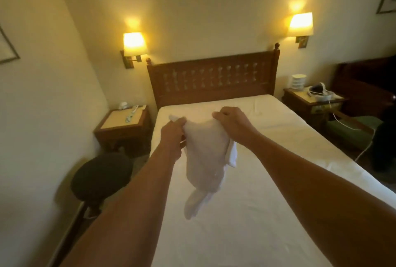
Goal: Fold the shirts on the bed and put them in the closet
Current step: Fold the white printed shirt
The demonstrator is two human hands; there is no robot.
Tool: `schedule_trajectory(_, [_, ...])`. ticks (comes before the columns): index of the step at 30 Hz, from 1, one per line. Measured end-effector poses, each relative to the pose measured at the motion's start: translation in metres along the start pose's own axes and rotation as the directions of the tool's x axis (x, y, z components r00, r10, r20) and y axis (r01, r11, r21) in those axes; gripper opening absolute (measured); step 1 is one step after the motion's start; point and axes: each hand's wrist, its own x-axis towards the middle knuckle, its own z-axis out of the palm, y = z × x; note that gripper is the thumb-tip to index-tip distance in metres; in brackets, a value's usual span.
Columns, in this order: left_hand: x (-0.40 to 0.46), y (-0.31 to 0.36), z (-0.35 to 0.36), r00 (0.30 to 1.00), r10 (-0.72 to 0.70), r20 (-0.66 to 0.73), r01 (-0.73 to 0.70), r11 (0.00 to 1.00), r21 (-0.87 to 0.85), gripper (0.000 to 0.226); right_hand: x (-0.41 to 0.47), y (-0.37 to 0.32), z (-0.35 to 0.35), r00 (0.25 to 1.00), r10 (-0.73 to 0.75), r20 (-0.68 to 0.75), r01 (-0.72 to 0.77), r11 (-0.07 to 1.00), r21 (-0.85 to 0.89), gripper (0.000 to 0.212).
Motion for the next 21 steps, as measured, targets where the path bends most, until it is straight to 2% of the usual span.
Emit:
schedule_trajectory(3, [-0.008,0.062,0.002,0.988,0.153,-0.006,-0.153,0.988,0.025,0.046,0.014,-0.020,-0.003,0.996,0.014,-0.088,-0.008,0.998,0.065,0.040])
schedule_trajectory(5, [-0.021,0.095,0.008,0.974,0.221,0.050,-0.221,0.975,-0.017,0.045,0.021,-0.031,-0.008,0.993,0.037,-0.117,-0.013,0.980,0.198,0.038])
schedule_trajectory(7, [-0.034,0.122,0.013,0.963,0.248,0.103,-0.240,0.967,-0.087,0.044,0.026,-0.041,-0.012,0.993,0.060,-0.106,-0.021,0.943,0.333,0.032])
schedule_trajectory(10, [-0.051,0.163,0.015,0.945,0.293,0.145,-0.279,0.954,-0.112,0.042,0.041,-0.058,-0.023,0.992,0.065,-0.111,-0.016,0.920,0.391,0.029])
schedule_trajectory(13, [-0.067,0.197,0.007,0.930,0.327,0.170,-0.321,0.945,-0.061,0.021,0.058,-0.073,-0.044,0.987,0.041,-0.155,0.028,0.907,0.420,0.031])
schedule_trajectory(15, [-0.072,0.213,-0.003,0.919,0.346,0.189,-0.346,0.938,-0.033,0.009,0.067,-0.080,-0.058,0.983,0.015,-0.182,0.055,0.926,0.373,0.029])
schedule_trajectory(17, [-0.072,0.222,-0.016,0.918,0.366,0.153,-0.381,0.921,0.080,0.011,0.076,-0.087,-0.069,0.976,-0.036,-0.216,0.104,0.943,0.316,0.029])
schedule_trajectory(19, [-0.066,0.227,-0.027,0.920,0.381,0.089,-0.388,0.859,0.333,0.018,0.080,-0.094,-0.078,0.967,-0.100,-0.236,0.160,0.955,0.248,0.028])
schedule_trajectory(20, [-0.059,0.227,-0.033,0.917,0.397,0.041,-0.359,0.775,0.521,0.024,0.080,-0.098,-0.081,0.962,-0.151,-0.228,0.200,0.958,0.207,0.026])
schedule_trajectory(21, [-0.051,0.224,-0.037,0.904,0.427,-0.018,-0.281,0.627,0.727,0.031,0.080,-0.103,-0.084,0.954,-0.215,-0.211,0.253,0.952,0.171,0.023])
